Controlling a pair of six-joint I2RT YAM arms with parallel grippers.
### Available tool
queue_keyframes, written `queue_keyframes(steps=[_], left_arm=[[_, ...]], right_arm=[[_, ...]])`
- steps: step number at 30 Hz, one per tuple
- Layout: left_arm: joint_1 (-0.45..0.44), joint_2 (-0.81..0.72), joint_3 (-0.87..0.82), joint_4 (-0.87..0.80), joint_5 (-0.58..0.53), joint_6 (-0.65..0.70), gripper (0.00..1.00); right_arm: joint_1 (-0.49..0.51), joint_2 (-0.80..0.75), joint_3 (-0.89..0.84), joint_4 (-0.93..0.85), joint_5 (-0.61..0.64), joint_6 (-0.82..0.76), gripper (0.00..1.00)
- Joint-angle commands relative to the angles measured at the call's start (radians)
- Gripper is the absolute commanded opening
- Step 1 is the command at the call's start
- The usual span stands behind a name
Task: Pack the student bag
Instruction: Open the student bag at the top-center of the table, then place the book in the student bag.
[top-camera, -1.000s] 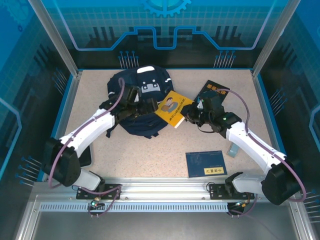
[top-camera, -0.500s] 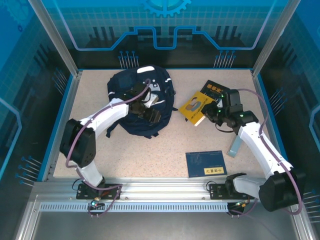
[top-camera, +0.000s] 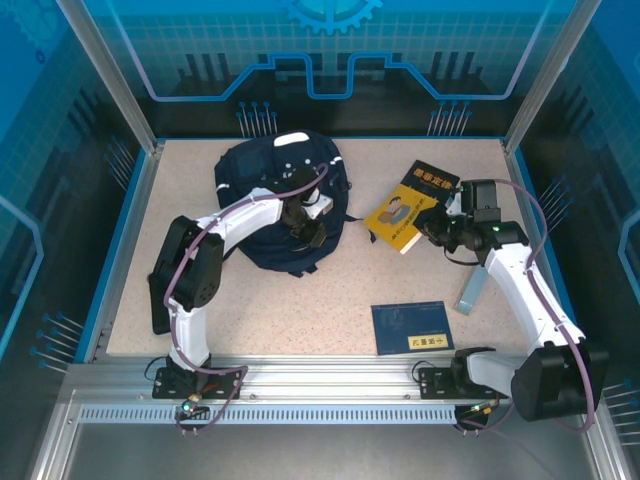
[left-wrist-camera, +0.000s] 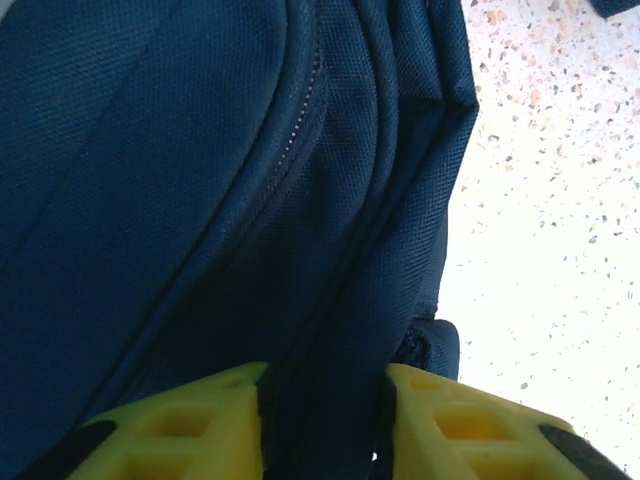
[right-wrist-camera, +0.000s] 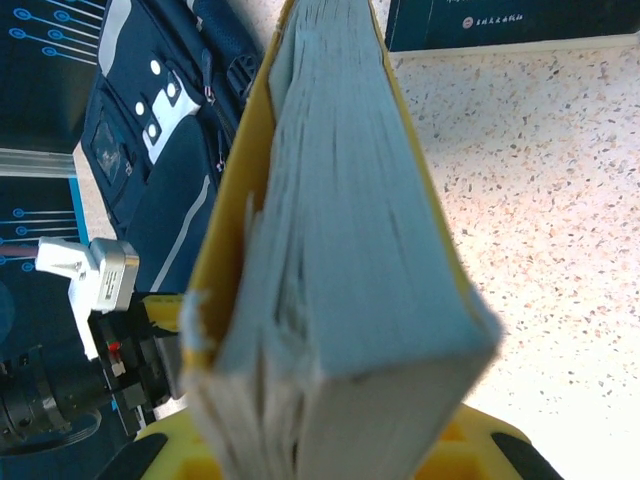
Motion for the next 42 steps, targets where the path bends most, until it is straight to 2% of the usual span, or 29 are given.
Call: queue_keyframes(steps=[1, 5, 8, 14, 21, 27, 31, 38, 42], left_arm=[[-0.004, 0.0, 0.047, -0.001, -0.031, -0.011, 0.24], [-0.004, -0.004, 0.083, 0.008, 0.005, -0.019, 0.1], [-0.004, -0.018, 0.107, 0.006, 0.0, -0.022, 0.05], [-0.004, -0.113, 0.099, 0.092, 0.004, -0.061, 0.03], [-0.006, -0.266, 0.042, 0.299, -0.127, -0.144, 0.02], [-0.011, -0.381, -0.013, 0.427, -0.158, -0.157, 0.01], [-0.013, -0.42, -0.018, 0.431, -0.164, -0.176, 0.0], [-0.027, -0.501, -0.081, 0.46, -0.162, -0.262, 0.0], [-0.025, -0.514, -0.087, 0.474, -0.151, -0.284, 0.0]], right_arm=[[-0.019, -0.027, 0.009, 0.012, -0.048, -0.034, 0.04], [-0.025, -0.037, 0.01, -0.002, -0.055, -0.038, 0.04], [-0.026, -0.051, 0.008, -0.014, -0.052, -0.044, 0.04], [-0.026, -0.064, 0.026, -0.032, -0.123, -0.071, 0.04], [0.027, -0.079, 0.028, 0.051, -0.294, -0.051, 0.04], [0.13, -0.018, -0.01, 0.208, -0.272, 0.089, 0.05], [0.213, 0.071, 0.011, 0.334, -0.239, 0.167, 0.05], [0.324, 0.203, 0.028, 0.555, -0.059, 0.343, 0.05], [0.353, 0.343, 0.068, 0.729, -0.035, 0.464, 0.04]])
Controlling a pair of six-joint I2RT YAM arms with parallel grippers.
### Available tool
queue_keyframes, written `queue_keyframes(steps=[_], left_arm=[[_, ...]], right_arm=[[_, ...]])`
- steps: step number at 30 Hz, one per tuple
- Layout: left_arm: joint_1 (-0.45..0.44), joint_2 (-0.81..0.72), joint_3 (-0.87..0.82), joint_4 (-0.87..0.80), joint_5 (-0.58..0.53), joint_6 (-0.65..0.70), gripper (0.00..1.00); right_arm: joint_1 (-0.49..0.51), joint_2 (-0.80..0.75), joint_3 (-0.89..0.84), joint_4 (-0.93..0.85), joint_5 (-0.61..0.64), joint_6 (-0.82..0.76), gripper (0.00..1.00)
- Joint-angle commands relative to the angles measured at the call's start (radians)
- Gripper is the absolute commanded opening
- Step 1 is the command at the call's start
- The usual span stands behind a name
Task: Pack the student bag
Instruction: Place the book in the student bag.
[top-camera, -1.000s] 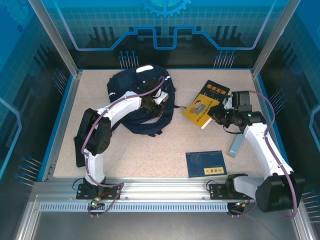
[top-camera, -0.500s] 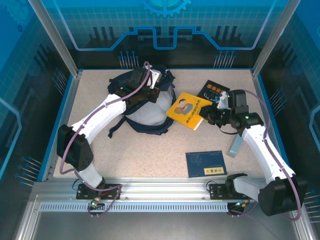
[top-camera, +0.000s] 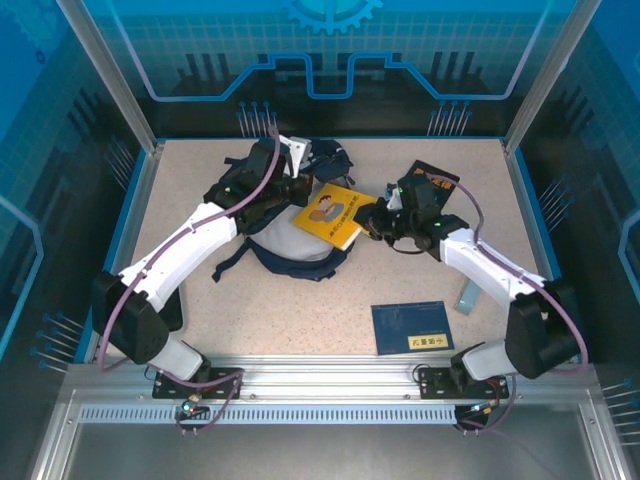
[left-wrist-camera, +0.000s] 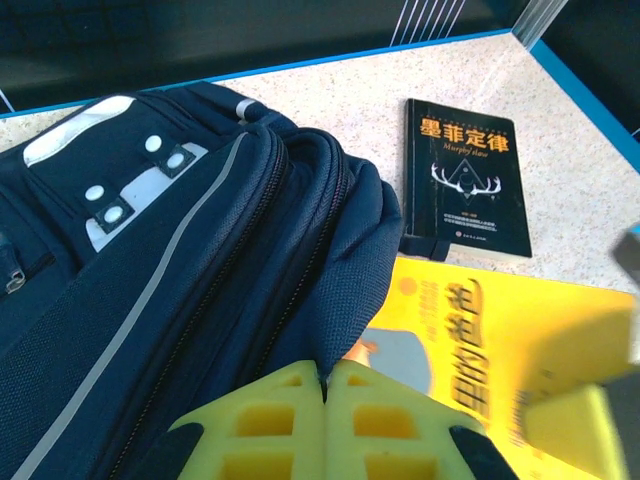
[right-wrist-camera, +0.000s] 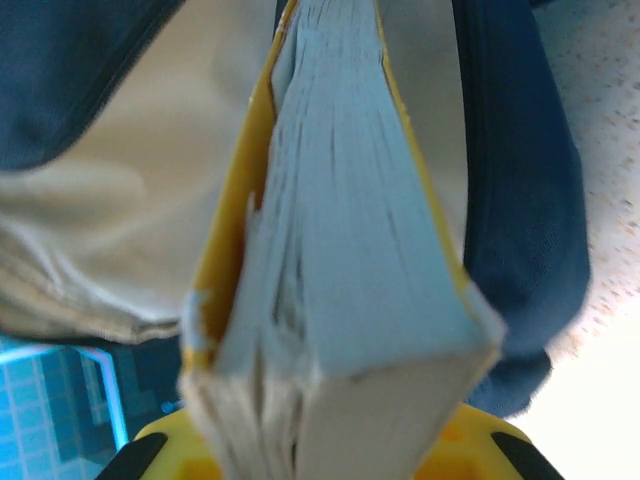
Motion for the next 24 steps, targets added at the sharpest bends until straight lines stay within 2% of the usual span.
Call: queue_keyframes(steps=[1, 7, 9, 11, 15, 24], left_arm=[[-0.011, -0.067, 0.025, 0.127, 0.009, -0.05, 0.0], [-0.01, -0.063, 0.035, 0.152, -0.001, -0.076, 0.0], [-0.01, -0.056, 0.038, 0.155, -0.007, -0.085, 0.0], [-0.01, -0.052, 0.045, 0.152, -0.032, -0.1, 0.0], [-0.002, -0.041, 0.079, 0.126, -0.08, -0.17, 0.0], [-0.001, -0.046, 0.072, 0.134, -0.051, -0.176, 0.0]], right_arm=[[0.033, 0.101, 0.068, 0.322, 0.045, 0.151, 0.04], [0.097, 0.299, 0.208, 0.37, 0.102, 0.241, 0.04], [0.116, 0.355, 0.238, 0.396, 0.157, 0.278, 0.06], [0.132, 0.407, 0.275, 0.333, 0.21, 0.331, 0.07], [0.152, 0.489, 0.346, 0.289, 0.272, 0.374, 0.09], [0.188, 0.599, 0.449, 0.25, 0.337, 0.439, 0.18]])
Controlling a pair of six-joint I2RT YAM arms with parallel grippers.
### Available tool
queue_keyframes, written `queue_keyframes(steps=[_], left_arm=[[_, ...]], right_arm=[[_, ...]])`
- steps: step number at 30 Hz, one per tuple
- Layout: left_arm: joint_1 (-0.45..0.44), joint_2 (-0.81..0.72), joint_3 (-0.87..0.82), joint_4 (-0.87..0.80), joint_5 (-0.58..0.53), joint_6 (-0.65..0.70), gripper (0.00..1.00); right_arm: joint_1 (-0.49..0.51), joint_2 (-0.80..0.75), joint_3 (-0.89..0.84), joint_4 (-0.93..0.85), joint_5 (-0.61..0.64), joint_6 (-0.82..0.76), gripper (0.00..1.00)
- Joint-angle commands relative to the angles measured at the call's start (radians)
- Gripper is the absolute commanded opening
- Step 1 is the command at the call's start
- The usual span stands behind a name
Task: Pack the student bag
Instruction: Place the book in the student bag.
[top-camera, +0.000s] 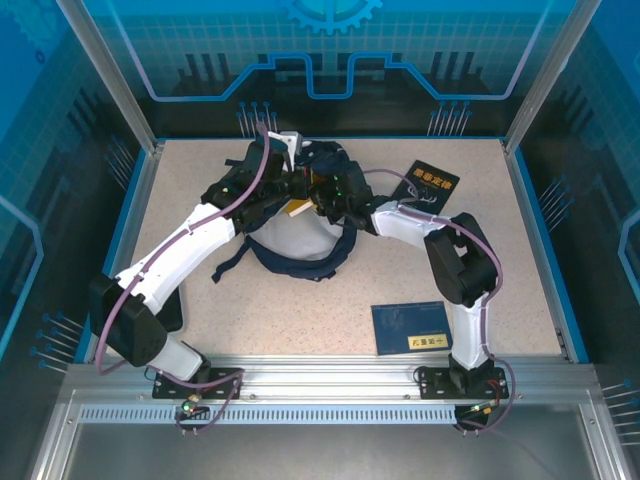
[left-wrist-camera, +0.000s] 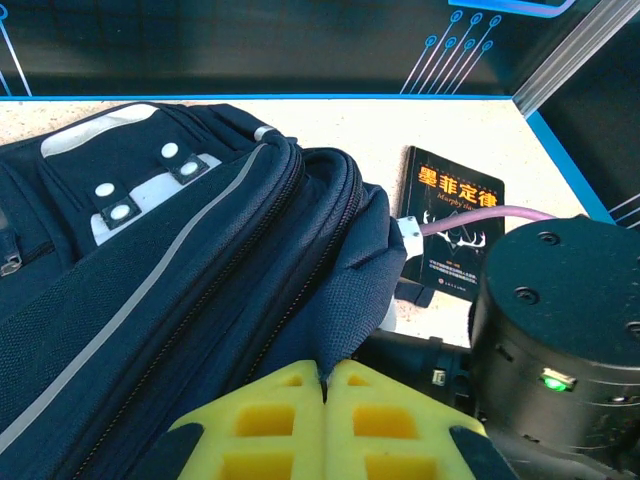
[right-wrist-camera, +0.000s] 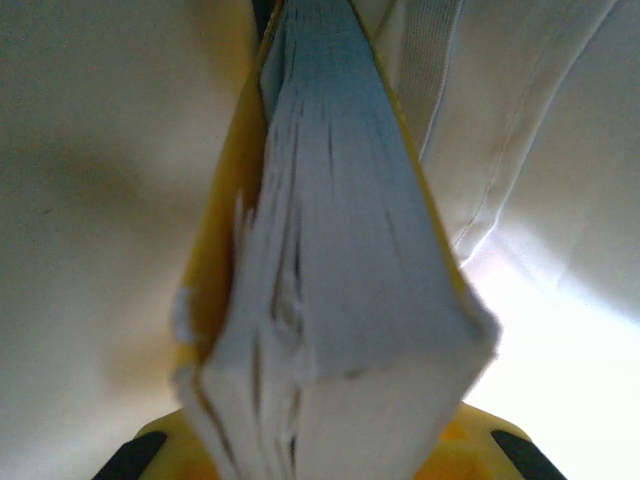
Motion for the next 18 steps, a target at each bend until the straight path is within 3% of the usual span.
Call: queue_keyframes(steps=[1, 8, 13, 16, 18], left_arm=[[0.002, -0.037, 0.062, 0.106, -0.004, -0.022, 0.0], [0.002, -0.04, 0.044, 0.109, 0.002, -0.042, 0.0], [0.007, -0.043, 0.029, 0.123, 0.001, -0.068, 0.0], [0.02, -0.04, 0.027, 0.116, -0.005, -0.078, 0.0], [0.032, -0.037, 0.022, 0.116, -0.003, -0.082, 0.0]], right_arm=[[0.026, 0.051, 0.058, 0.013, 0.066, 0.063, 0.19], [0.062, 0.141, 0.119, 0.084, 0.085, 0.123, 0.26], [0.067, 0.21, 0.153, 0.192, 0.083, 0.133, 0.25], [0.06, 0.215, 0.14, 0.219, 0.052, 0.145, 0.32], [0.054, 0.182, 0.097, 0.229, 0.032, 0.146, 0.46]])
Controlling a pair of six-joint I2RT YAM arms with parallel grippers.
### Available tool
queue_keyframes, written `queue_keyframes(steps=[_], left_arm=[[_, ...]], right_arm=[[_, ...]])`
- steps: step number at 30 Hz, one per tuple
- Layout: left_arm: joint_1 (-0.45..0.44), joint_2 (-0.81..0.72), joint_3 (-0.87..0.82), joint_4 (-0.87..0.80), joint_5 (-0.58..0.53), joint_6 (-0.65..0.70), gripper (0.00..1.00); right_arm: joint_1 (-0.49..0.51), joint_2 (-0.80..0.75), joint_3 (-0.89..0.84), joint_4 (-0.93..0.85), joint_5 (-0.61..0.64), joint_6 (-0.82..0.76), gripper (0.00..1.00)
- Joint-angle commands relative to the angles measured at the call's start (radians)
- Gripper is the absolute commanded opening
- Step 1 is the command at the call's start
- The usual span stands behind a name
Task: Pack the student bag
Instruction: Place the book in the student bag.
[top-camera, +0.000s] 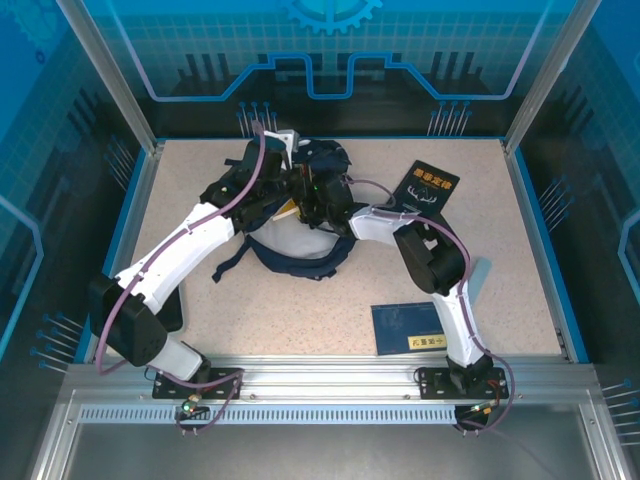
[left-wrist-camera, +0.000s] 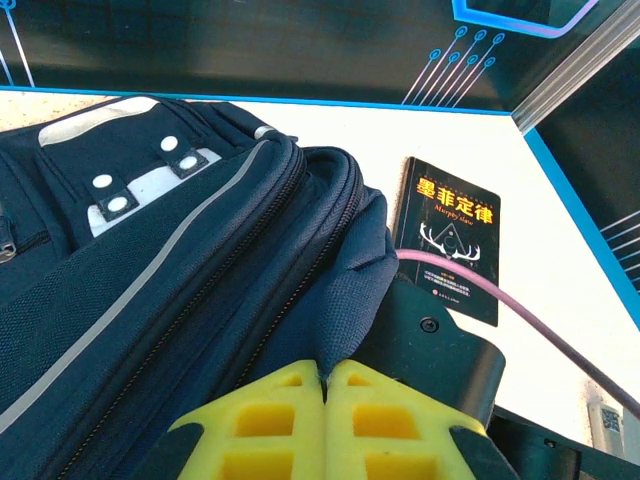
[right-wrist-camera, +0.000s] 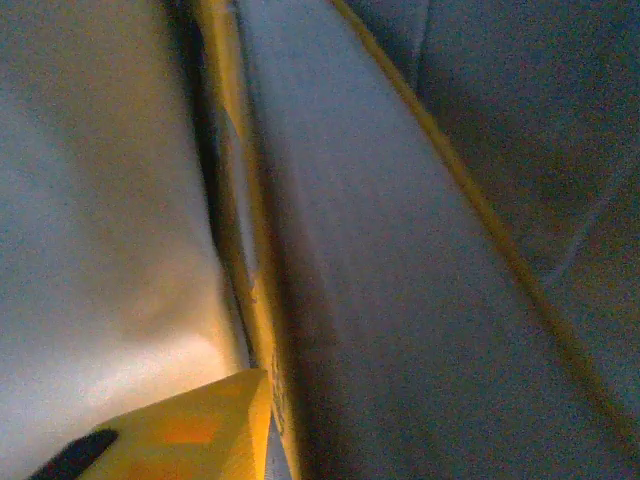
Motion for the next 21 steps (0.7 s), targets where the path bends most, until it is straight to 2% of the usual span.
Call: queue_keyframes(steps=[1, 3, 6, 8, 10, 14, 18, 21], left_arm=[[0.022, -0.035, 0.019, 0.11, 0.001, -0.03, 0.0], [0.032, -0.029, 0.01, 0.117, 0.019, -0.023, 0.0], [0.038, -0.018, 0.003, 0.118, 0.028, -0.013, 0.0], [0.043, -0.011, -0.003, 0.119, 0.026, -0.015, 0.0], [0.05, -0.007, -0.013, 0.128, 0.027, -0.015, 0.0], [0.066, -0.008, -0.031, 0.129, 0.037, -0.016, 0.0], [0.078, -0.027, -0.085, 0.114, 0.038, 0.024, 0.0], [0.088, -0.045, -0.143, 0.088, 0.04, 0.072, 0.0]], right_arm=[[-0.007, -0.043, -0.029, 0.072, -0.029, 0.012, 0.52], [-0.018, -0.093, -0.064, 0.022, -0.072, -0.006, 0.61], [-0.025, -0.167, -0.134, -0.055, -0.114, -0.012, 0.63], [-0.028, -0.209, -0.176, -0.093, -0.135, -0.018, 0.61], [-0.031, -0.252, -0.222, -0.107, -0.136, -0.029, 0.55], [-0.043, -0.346, -0.257, -0.222, -0.154, -0.133, 0.44], [-0.06, -0.471, -0.311, -0.35, -0.127, -0.286, 0.44], [-0.061, -0.532, -0.28, -0.57, -0.04, -0.483, 0.47]])
